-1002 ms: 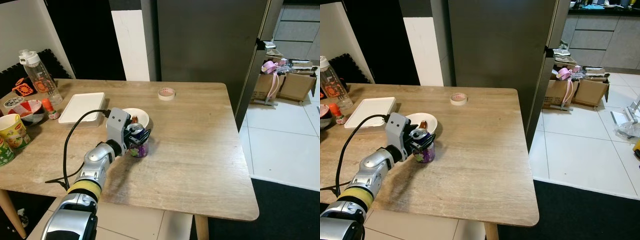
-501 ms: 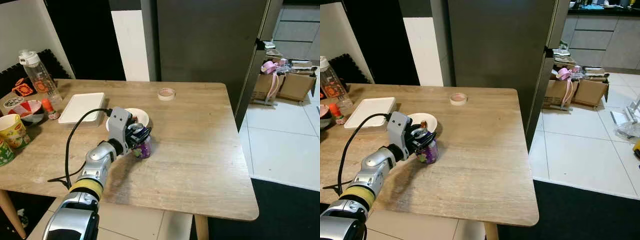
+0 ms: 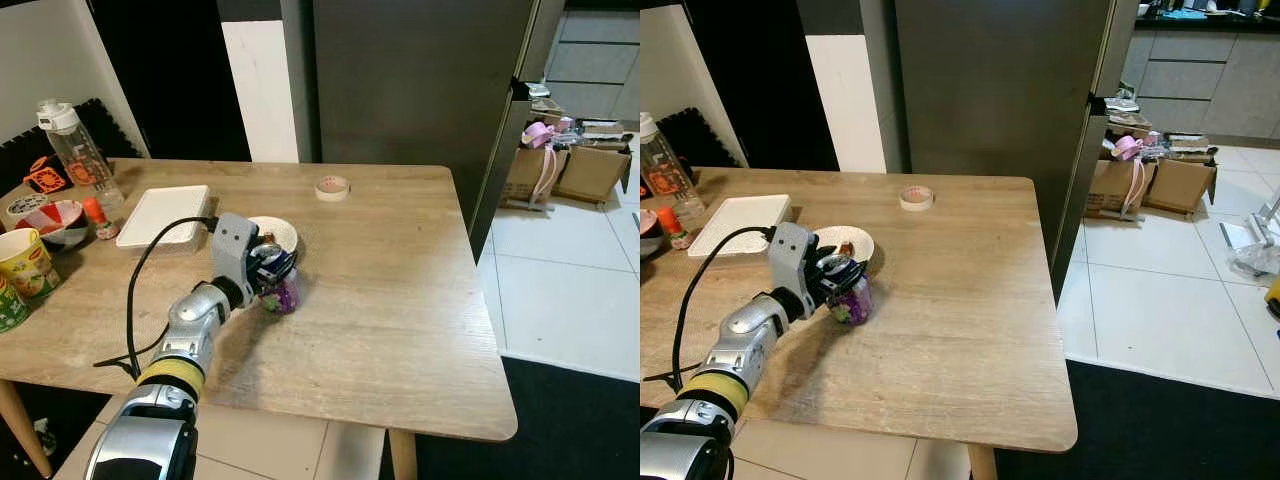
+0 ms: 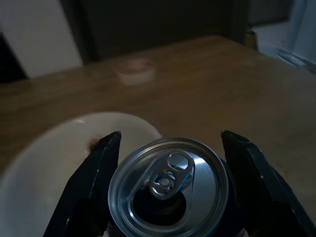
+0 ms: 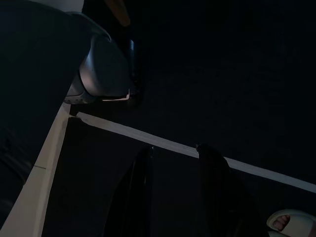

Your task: Restocking fridge

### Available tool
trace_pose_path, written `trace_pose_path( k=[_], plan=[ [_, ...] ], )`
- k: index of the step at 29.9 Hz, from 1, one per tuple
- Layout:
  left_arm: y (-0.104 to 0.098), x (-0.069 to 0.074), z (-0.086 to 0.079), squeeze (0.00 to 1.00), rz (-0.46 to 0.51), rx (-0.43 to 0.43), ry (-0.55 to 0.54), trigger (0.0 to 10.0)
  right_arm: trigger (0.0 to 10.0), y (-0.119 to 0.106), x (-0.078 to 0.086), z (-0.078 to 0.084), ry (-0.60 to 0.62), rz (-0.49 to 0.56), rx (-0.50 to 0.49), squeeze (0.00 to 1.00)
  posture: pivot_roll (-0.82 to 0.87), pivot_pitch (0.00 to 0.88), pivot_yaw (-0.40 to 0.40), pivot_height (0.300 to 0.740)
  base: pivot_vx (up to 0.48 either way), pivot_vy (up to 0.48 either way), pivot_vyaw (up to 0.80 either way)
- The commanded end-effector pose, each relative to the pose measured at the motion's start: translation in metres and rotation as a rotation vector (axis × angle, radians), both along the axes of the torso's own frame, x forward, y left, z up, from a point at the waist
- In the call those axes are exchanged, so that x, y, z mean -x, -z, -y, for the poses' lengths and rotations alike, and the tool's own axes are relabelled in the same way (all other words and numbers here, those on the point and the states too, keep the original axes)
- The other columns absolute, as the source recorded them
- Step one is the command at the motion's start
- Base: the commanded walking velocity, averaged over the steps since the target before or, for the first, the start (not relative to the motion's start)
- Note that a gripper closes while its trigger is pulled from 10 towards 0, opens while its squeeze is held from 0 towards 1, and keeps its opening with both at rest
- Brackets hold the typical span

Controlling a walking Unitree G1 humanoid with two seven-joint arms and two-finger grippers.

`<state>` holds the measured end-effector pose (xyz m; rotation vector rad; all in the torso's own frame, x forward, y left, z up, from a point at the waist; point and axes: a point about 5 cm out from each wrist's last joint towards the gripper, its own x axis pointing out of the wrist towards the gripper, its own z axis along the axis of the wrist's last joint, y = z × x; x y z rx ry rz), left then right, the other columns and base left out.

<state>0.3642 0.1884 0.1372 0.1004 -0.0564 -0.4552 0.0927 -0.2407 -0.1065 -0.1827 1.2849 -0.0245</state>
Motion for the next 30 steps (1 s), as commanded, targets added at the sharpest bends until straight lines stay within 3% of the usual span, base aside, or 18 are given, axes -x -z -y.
trace_pose_path(
  k=[1, 6, 12, 18, 24, 26, 28, 30],
  plan=[
    [-0.014, -0.003, -0.009, 0.0, 0.086, -0.012, -0.067, 10.0, 10.0, 0.0, -0.001, -0.001, 0.01, 0.009, -0.005, 0.0, -0.12, 0.0, 0.032, 0.74, 0.0, 0.0, 0.0],
    [-0.024, -0.004, -0.017, 0.0, 0.163, -0.036, -0.154, 10.0, 10.0, 0.0, -0.002, -0.001, 0.01, 0.013, -0.006, 0.0, -0.11, 0.0, 0.028, 0.74, 0.0, 0.0, 0.0],
    [-0.019, -0.002, -0.026, 0.0, 0.156, -0.055, -0.231, 10.0, 10.0, -0.001, -0.004, -0.002, 0.008, 0.017, -0.009, 0.0, -0.11, 0.0, 0.03, 0.74, 0.0, 0.0, 0.0],
    [-0.017, -0.001, -0.026, 0.0, 0.15, -0.025, -0.214, 10.0, 10.0, 0.0, -0.004, -0.002, 0.006, 0.017, -0.01, 0.0, -0.11, 0.0, 0.03, 0.74, 0.0, 0.0, 0.0],
    [-0.016, 0.0, -0.041, 0.0, 0.138, -0.065, -0.307, 10.0, 10.0, 0.0, -0.004, -0.003, 0.006, 0.017, -0.011, 0.0, -0.11, 0.0, 0.03, 0.74, 0.0, 0.0, 0.0],
    [-0.013, 0.001, -0.047, 0.0, 0.119, -0.103, -0.337, 10.0, 10.0, 0.0, -0.005, -0.003, 0.005, 0.018, -0.011, 0.0, -0.11, 0.0, 0.03, 0.74, 0.0, 0.0, 0.0],
    [-0.004, 0.003, -0.049, 0.0, 0.088, -0.24, -0.334, 10.0, 10.0, 0.0, -0.005, -0.003, 0.004, 0.018, -0.013, 0.0, -0.11, 0.0, 0.03, 0.74, 0.0, 0.0, 0.0],
    [0.0, 0.004, -0.049, 0.0, 0.075, -0.283, -0.319, 10.0, 10.0, 0.0, -0.005, -0.004, 0.004, 0.018, -0.013, 0.0, -0.11, 0.0, 0.03, 0.74, 0.0, 0.0, 0.0]
  ],
)
